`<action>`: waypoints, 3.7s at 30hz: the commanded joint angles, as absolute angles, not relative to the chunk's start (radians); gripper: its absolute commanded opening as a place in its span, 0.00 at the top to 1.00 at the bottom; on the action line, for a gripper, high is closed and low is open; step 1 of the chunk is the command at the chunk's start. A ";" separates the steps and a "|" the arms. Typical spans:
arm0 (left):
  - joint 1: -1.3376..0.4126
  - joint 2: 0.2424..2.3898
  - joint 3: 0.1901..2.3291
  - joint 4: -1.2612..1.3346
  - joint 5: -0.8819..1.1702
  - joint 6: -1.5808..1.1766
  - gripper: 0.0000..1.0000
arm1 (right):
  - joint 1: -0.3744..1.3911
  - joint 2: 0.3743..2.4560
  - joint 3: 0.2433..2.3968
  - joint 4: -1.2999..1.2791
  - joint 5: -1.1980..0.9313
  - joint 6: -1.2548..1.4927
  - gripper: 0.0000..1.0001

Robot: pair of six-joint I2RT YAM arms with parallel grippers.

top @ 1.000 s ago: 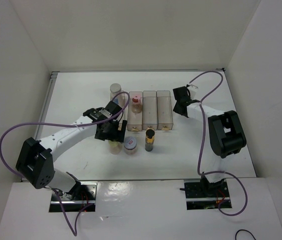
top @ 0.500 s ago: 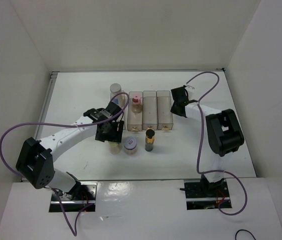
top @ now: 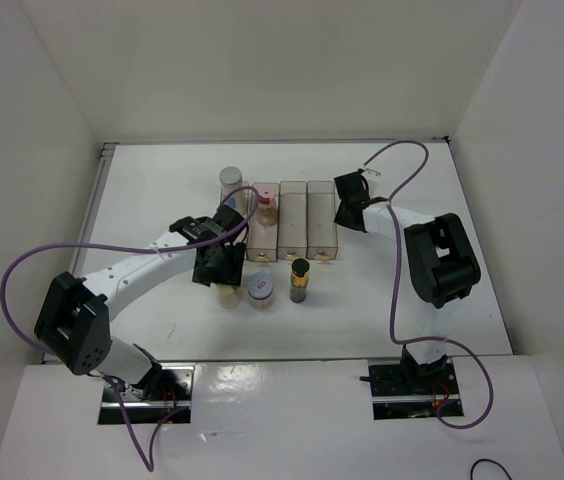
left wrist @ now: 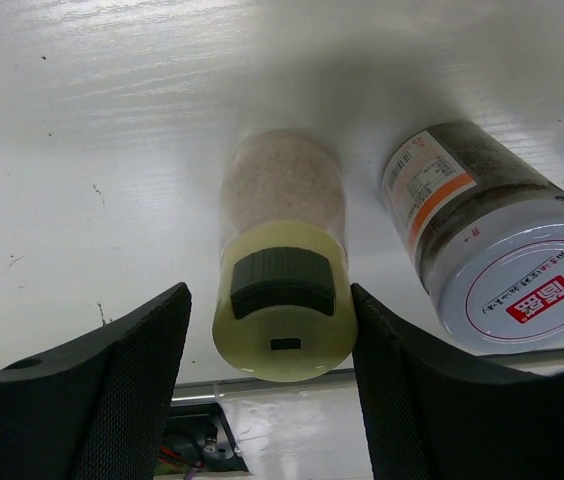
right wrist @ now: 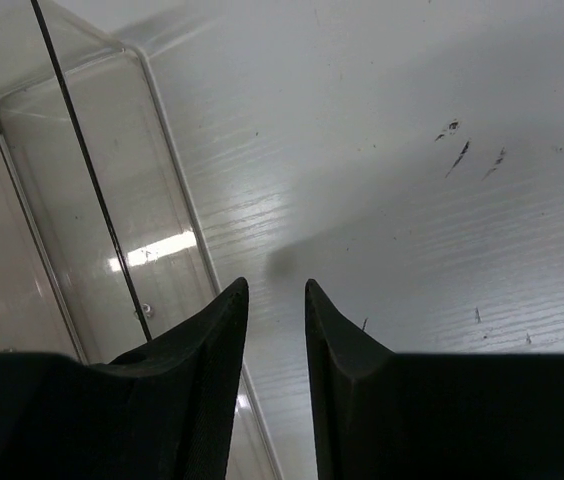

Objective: Organize the condiment bottles

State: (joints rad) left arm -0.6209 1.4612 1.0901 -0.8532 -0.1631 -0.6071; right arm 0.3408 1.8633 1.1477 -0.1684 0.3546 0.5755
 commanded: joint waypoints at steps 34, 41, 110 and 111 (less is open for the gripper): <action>-0.635 1.433 1.451 -0.937 -0.295 -0.548 0.69 | 0.337 1.592 1.193 -0.245 0.471 0.514 0.01; -0.635 1.578 1.650 -0.910 -0.362 -0.482 0.69 | 0.337 1.574 1.144 -0.233 0.451 0.525 0.01; -0.589 1.855 1.697 -0.764 -0.290 -0.459 0.05 | 0.432 1.249 1.117 -0.115 -0.009 0.295 0.01; -0.589 1.826 1.709 -0.775 -0.302 -0.459 0.04 | 0.446 1.235 1.132 -0.126 0.000 0.275 0.01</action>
